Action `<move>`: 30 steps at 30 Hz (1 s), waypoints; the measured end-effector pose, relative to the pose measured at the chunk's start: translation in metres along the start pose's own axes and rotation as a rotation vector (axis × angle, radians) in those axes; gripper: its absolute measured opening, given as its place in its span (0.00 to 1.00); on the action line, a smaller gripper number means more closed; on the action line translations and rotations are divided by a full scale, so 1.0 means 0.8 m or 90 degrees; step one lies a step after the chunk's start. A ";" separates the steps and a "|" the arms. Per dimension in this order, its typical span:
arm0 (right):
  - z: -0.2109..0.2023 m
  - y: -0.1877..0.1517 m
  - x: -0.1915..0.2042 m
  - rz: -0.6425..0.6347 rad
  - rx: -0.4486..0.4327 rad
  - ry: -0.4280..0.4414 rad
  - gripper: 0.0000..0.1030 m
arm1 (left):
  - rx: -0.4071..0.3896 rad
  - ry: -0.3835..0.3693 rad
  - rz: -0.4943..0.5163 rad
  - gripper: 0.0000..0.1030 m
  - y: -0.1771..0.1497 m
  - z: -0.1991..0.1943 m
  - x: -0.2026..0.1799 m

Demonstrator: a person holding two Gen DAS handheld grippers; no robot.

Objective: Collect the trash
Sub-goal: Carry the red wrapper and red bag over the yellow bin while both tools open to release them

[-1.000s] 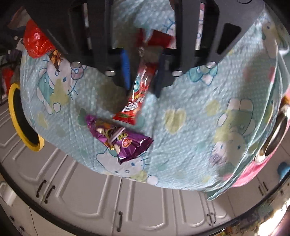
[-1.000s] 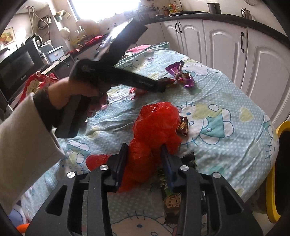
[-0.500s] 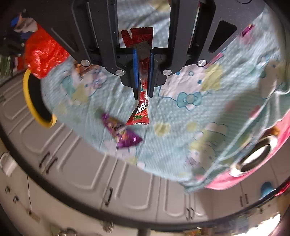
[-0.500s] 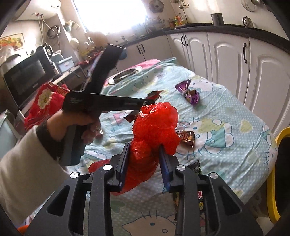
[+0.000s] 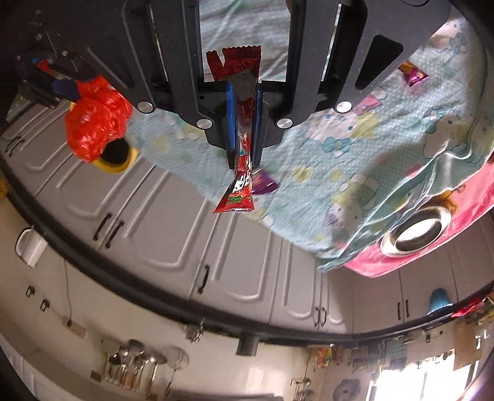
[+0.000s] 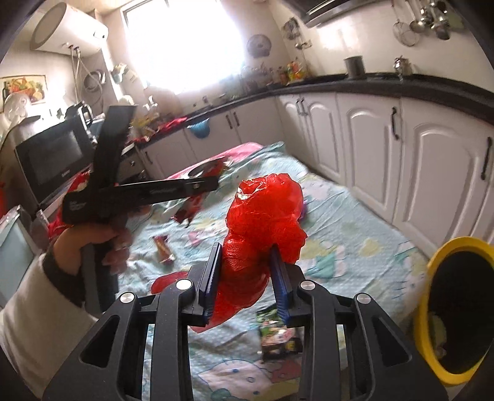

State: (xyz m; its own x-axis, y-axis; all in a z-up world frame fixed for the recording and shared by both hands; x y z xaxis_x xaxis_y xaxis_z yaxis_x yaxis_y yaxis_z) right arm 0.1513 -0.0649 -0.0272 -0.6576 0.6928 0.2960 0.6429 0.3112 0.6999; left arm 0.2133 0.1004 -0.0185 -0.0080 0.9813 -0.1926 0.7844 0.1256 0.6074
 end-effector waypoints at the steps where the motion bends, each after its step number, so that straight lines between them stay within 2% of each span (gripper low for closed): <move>1: -0.005 0.001 -0.006 0.004 -0.006 -0.006 0.29 | -0.007 -0.002 0.006 0.05 0.002 -0.004 -0.009; 8: -0.047 0.005 -0.049 0.029 -0.044 -0.047 0.29 | -0.029 -0.019 0.035 0.05 0.010 -0.009 -0.059; 22: -0.114 0.005 -0.120 0.048 -0.091 -0.125 0.29 | -0.023 -0.053 0.089 0.05 0.007 0.006 -0.143; 30: -0.148 -0.009 -0.171 0.080 -0.104 -0.177 0.29 | -0.014 -0.079 0.119 0.05 0.002 0.022 -0.192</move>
State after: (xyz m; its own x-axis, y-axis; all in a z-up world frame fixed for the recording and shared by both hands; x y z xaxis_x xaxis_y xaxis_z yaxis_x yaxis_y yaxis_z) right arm 0.1901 -0.2389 0.0044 -0.4307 0.8768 0.2137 0.6253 0.1193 0.7712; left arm 0.2271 -0.0524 -0.0018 0.2140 0.9624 -0.1672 0.7513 -0.0528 0.6578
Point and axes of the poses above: each gripper's, at about its wrist camera, not at the fingertips, and z roughly the way its jaws point, x to its left, y to its top, the point moved 8 cm from there along z, roughly the way its jaws point, and after that the axes turned 11 degrees about x, right-handed, at the moved point
